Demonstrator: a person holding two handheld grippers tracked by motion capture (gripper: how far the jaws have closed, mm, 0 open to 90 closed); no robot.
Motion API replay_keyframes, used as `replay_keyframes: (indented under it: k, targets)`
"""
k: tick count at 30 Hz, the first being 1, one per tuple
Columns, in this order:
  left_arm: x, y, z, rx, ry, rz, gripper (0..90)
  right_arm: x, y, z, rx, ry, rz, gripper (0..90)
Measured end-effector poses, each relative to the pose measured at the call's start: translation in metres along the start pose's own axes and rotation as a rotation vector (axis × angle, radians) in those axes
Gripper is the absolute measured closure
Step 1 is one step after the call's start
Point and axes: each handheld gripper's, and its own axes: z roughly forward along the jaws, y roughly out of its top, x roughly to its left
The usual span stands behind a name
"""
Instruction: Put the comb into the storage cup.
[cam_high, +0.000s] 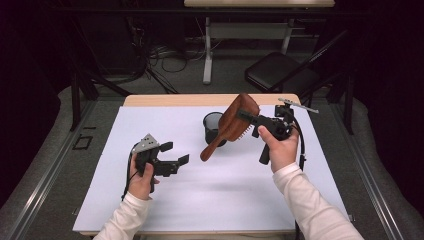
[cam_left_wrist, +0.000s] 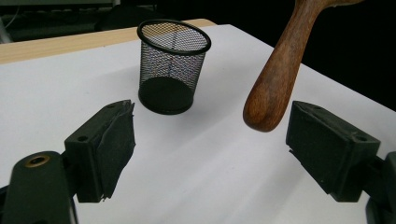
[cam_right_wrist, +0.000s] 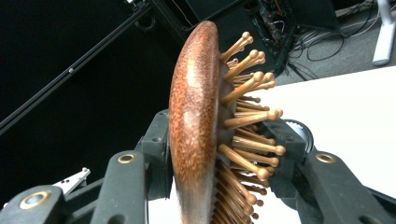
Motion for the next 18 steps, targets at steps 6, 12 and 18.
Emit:
replay_keyframes:
  k: [6, 12, 18]
  targets:
    - [0.005, -0.002, 0.000, -0.023, 0.009, -0.027, 15.7, 0.004, 0.008, 0.001, -0.006, -0.005, -0.019, 51.7]
    - [0.009, -0.004, -0.001, -0.016, 0.028, -0.007, 8.9, 0.007, 0.015, 0.005, -0.010, -0.015, -0.049, 51.7]
    - [0.010, -0.004, 0.000, -0.006, 0.013, 0.015, 1.5, 0.007, 0.021, 0.008, -0.014, -0.024, -0.056, 51.7]
